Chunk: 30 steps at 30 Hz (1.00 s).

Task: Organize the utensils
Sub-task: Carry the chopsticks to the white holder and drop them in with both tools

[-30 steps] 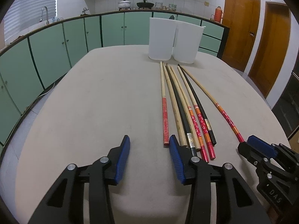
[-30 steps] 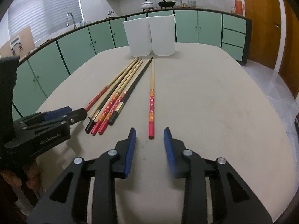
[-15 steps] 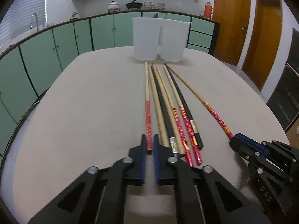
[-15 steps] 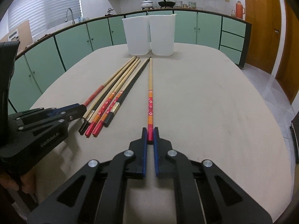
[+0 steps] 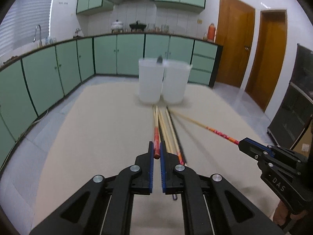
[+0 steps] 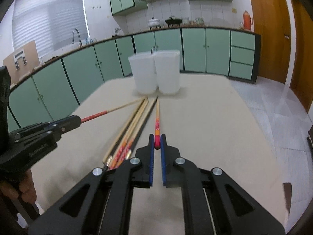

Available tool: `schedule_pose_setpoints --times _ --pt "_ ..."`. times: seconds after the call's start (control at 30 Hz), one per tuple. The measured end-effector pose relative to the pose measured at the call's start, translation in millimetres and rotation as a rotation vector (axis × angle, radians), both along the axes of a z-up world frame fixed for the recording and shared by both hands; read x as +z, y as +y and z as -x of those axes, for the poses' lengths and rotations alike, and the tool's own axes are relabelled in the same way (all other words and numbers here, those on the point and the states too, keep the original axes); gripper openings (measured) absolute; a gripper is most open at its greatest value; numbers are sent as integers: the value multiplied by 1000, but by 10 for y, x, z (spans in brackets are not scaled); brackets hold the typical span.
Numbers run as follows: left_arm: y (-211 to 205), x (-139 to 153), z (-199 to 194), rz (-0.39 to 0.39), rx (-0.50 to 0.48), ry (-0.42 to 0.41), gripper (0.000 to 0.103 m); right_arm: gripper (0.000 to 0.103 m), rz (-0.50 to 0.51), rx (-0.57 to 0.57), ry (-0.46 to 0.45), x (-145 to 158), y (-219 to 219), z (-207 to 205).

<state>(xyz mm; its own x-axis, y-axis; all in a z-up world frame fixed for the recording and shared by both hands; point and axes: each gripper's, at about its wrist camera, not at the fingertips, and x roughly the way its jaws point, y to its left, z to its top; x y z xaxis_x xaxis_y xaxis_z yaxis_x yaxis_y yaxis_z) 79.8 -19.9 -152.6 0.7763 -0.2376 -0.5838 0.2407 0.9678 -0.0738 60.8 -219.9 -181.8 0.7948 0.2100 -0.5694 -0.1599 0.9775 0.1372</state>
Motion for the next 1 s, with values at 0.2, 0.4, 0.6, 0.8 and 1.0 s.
schedule_pose_setpoints --times 0.2,0.4,0.6,0.8,1.0 --pt "31 382 -18 18 2 -75 6 5 11 2 -75 342 -41 -26" --pt "51 695 -100 34 2 -146 6 5 -29 11 -130 691 -114 -174" --pt "52 928 -265 47 6 -189 6 5 -97 0 -157 1055 -247 -435" --pt "27 1053 -416 62 -9 -203 6 5 -74 3 -156 1278 -223 -670" --pt "81 1171 -505 78 -14 -218 5 5 -97 20 -166 1424 -235 -805"
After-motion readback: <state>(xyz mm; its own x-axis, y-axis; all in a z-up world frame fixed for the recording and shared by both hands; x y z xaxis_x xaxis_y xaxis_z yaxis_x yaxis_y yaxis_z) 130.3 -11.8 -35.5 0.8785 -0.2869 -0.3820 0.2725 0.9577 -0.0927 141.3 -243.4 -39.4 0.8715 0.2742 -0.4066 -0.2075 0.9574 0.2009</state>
